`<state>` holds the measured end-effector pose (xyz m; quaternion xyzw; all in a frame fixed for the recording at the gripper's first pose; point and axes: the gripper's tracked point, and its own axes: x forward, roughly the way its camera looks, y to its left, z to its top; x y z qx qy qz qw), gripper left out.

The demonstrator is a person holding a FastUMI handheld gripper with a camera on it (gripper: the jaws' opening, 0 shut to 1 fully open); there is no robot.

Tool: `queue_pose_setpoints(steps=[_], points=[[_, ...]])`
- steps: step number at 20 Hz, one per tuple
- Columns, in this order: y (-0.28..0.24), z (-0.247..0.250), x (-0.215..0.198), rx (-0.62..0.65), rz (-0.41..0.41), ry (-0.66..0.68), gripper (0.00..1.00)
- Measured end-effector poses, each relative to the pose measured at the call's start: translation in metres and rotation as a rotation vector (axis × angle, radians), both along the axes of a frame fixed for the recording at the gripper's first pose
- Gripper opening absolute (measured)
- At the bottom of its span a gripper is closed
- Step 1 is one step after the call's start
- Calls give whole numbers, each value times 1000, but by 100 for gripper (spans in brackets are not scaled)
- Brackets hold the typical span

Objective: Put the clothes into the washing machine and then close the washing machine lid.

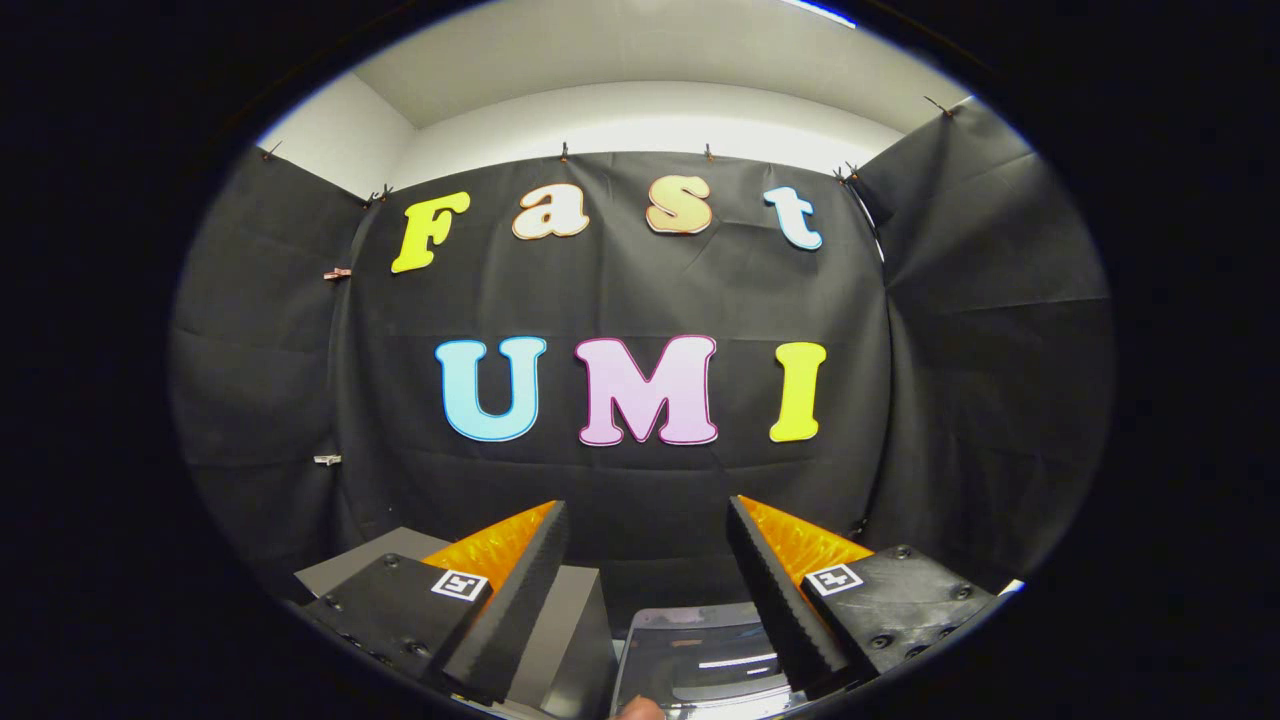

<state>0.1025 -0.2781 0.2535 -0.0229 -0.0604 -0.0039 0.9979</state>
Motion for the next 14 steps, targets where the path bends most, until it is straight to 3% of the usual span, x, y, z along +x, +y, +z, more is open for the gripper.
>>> queue_pose_setpoints(steps=[14], points=[[-9,-3,-1,39,-15,10,99]])
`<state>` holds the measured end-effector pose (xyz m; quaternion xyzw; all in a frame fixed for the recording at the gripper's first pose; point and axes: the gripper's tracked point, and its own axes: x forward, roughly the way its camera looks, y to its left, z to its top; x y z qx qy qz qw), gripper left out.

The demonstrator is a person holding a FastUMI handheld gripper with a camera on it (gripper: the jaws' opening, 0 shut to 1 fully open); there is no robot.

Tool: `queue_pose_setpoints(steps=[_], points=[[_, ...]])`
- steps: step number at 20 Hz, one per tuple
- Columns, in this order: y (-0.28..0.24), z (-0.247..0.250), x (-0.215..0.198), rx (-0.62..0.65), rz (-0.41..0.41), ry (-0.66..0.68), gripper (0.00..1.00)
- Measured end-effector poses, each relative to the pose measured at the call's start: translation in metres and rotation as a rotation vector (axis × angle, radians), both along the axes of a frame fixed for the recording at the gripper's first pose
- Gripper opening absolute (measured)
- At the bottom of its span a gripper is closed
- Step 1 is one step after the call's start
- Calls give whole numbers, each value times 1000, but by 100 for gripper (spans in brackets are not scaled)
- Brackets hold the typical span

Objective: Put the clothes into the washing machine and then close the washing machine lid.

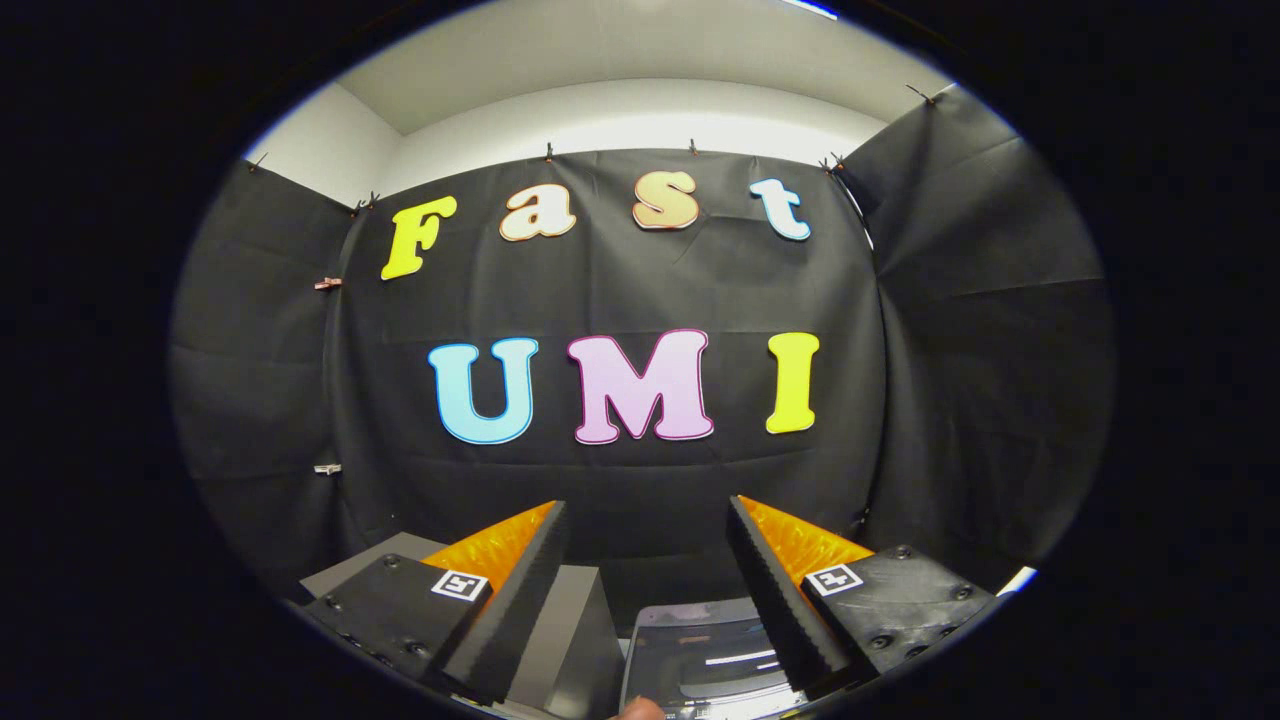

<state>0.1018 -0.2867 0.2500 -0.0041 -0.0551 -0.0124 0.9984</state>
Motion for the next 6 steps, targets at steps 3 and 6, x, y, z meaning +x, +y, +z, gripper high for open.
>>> queue_pose_setpoints(steps=[3,6], points=[[1,-1,0,-7,-1,6,99],[5,1,-2,-14,8,-1,99]])
